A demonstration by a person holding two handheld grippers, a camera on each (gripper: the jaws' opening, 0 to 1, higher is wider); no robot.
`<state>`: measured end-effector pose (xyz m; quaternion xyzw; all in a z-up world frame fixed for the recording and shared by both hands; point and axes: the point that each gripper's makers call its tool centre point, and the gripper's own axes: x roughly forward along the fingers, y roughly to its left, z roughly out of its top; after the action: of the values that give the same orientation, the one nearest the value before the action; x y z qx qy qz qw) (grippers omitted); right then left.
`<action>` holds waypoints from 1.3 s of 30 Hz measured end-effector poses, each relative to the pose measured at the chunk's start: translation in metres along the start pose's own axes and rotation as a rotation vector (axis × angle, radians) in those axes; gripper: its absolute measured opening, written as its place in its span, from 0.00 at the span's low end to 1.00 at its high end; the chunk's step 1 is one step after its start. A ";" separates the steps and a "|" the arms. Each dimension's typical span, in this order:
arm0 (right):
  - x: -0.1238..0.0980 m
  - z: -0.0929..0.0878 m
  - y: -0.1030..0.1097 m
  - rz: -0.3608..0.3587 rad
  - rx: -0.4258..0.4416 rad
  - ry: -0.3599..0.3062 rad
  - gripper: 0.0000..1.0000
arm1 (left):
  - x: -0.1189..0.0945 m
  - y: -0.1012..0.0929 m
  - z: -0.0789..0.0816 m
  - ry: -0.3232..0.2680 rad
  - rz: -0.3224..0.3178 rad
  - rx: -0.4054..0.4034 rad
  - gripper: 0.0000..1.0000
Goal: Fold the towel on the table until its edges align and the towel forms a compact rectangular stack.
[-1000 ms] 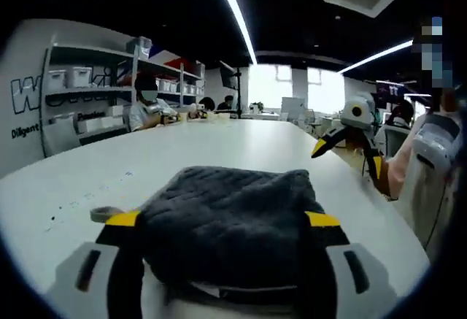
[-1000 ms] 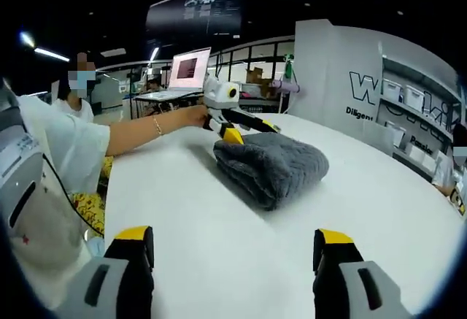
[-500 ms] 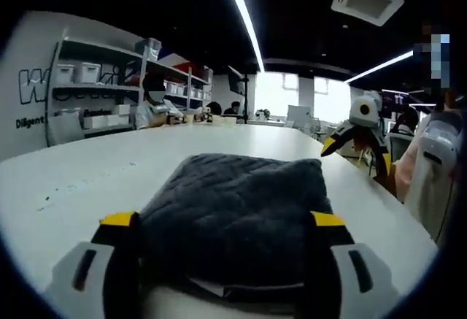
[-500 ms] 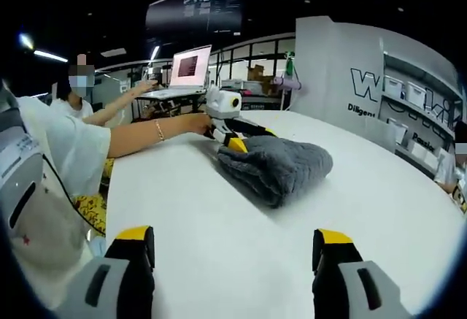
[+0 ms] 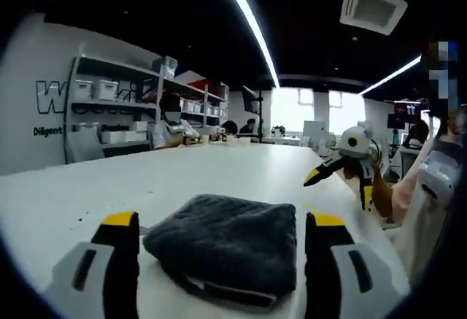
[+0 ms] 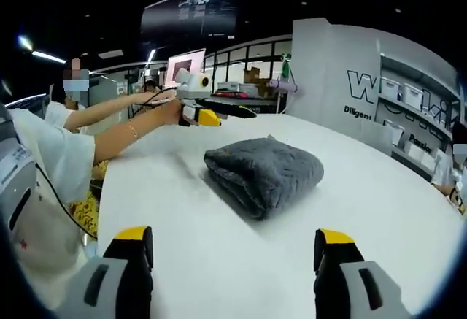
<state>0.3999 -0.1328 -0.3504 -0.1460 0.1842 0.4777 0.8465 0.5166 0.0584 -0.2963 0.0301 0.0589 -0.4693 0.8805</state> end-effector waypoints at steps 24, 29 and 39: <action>0.014 -0.001 -0.017 -0.009 -0.017 0.075 1.00 | -0.120 -0.055 -0.066 0.204 0.194 -0.039 1.00; 0.011 -0.001 -0.018 -0.019 -0.018 0.083 1.00 | -0.123 -0.057 -0.077 0.242 0.206 -0.027 1.00; 0.010 0.000 -0.016 -0.020 -0.032 0.089 1.00 | -0.130 -0.050 -0.082 0.252 0.232 -0.031 1.00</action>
<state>0.4189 -0.1334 -0.3541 -0.1823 0.2125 0.4650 0.8399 0.3969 0.1465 -0.3600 0.0819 0.1720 -0.3559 0.9149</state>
